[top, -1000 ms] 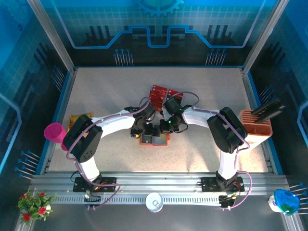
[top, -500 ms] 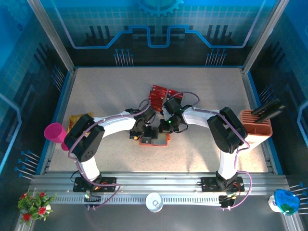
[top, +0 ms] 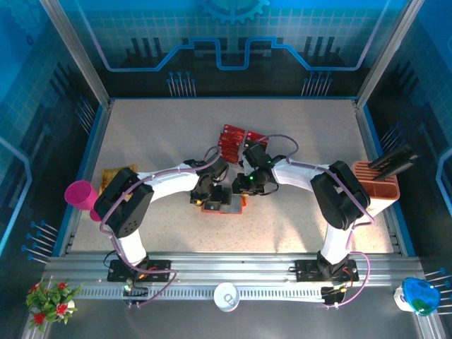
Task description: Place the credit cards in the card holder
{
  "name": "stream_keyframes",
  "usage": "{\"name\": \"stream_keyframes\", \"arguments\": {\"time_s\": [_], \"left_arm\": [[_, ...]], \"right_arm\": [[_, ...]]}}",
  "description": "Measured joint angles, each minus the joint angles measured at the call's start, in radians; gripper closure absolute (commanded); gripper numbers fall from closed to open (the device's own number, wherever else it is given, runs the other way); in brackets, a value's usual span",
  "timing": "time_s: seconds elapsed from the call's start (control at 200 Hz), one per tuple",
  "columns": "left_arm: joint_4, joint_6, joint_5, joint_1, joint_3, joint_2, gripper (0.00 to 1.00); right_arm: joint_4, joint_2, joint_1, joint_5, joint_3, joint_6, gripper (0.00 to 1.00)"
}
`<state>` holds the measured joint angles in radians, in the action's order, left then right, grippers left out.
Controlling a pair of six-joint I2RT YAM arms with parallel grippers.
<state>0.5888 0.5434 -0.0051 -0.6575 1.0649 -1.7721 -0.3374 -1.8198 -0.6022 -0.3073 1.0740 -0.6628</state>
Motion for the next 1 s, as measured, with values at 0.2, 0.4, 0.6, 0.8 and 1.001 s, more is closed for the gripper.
{"name": "stream_keyframes", "arguments": {"time_s": [0.2, 0.4, 0.6, 0.8, 1.001], "left_arm": [[0.001, -0.001, 0.001, 0.0, 0.0, 0.002, 0.04], [0.024, -0.021, -0.002, 0.0, 0.005, 0.019, 0.02], [0.056, -0.056, -0.029, 0.0, 0.044, 0.05, 0.01], [0.067, -0.088, -0.058, 0.0, 0.056, 0.053, 0.01], [0.069, -0.11, -0.071, 0.0, 0.056, 0.053, 0.01]], "right_arm": [[0.006, -0.002, -0.001, 0.0, 0.0, -0.008, 0.73], [0.006, -0.002, -0.001, 0.0, 0.0, -0.008, 0.73], [0.005, 0.002, -0.001, 0.001, 0.0, -0.013, 0.82], [0.0, 0.006, -0.003, 0.004, 0.001, -0.012, 0.96], [-0.013, -0.001, -0.014, 0.004, 0.011, -0.009, 0.99]]}}
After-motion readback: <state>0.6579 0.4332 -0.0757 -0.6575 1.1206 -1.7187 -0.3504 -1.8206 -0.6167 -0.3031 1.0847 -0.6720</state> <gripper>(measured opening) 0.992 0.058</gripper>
